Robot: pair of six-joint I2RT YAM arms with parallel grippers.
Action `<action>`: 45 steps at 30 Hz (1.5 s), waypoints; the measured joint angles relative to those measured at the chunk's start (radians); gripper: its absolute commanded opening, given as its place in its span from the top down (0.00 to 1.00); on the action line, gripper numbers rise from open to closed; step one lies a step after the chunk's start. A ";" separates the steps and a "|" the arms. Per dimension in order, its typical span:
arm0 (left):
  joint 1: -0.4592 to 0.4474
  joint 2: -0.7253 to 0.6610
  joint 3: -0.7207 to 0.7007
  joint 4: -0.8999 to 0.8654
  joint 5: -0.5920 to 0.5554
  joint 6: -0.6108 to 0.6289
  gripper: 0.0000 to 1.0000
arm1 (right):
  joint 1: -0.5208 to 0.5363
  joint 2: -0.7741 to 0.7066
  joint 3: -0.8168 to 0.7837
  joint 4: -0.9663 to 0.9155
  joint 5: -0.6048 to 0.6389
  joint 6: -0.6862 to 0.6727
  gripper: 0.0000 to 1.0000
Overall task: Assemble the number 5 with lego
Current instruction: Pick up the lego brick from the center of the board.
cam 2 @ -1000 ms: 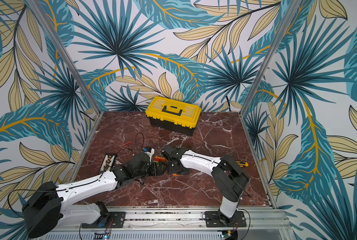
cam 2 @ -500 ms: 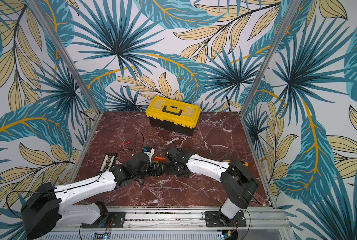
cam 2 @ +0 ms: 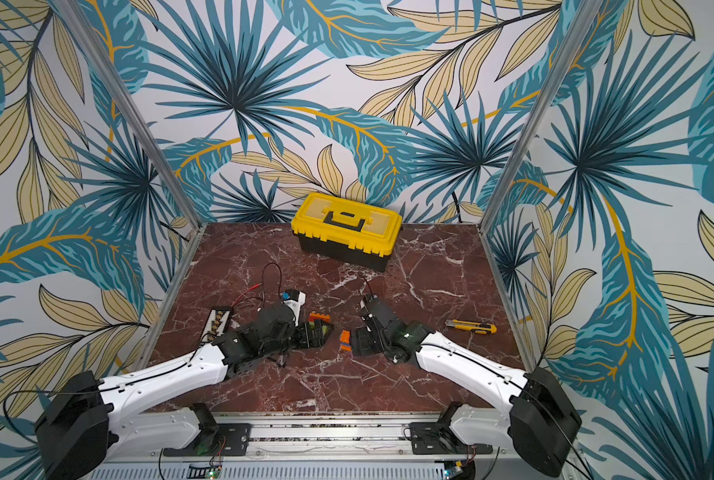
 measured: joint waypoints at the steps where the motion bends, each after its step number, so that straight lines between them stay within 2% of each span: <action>1: 0.000 0.000 0.000 0.000 0.000 0.000 0.00 | -0.003 0.000 0.000 0.017 -0.006 -0.056 0.22; 7: 0.000 0.004 0.000 0.000 0.000 0.007 0.00 | -0.009 0.095 0.040 0.027 -0.076 -0.356 0.22; 14: 0.000 0.014 0.000 -0.001 0.000 0.007 0.00 | -0.009 0.180 0.078 0.013 -0.106 -0.515 0.31; 31: 0.000 0.037 0.000 -0.003 0.008 0.006 0.00 | -0.049 0.273 0.100 0.014 -0.177 -0.535 0.50; 39: 0.000 0.037 0.000 -0.003 0.008 0.006 0.00 | -0.068 0.303 0.125 0.011 -0.243 -0.535 0.63; 45: 0.000 0.037 0.000 -0.005 0.008 0.005 0.00 | -0.104 0.323 0.138 0.011 -0.342 -0.532 0.65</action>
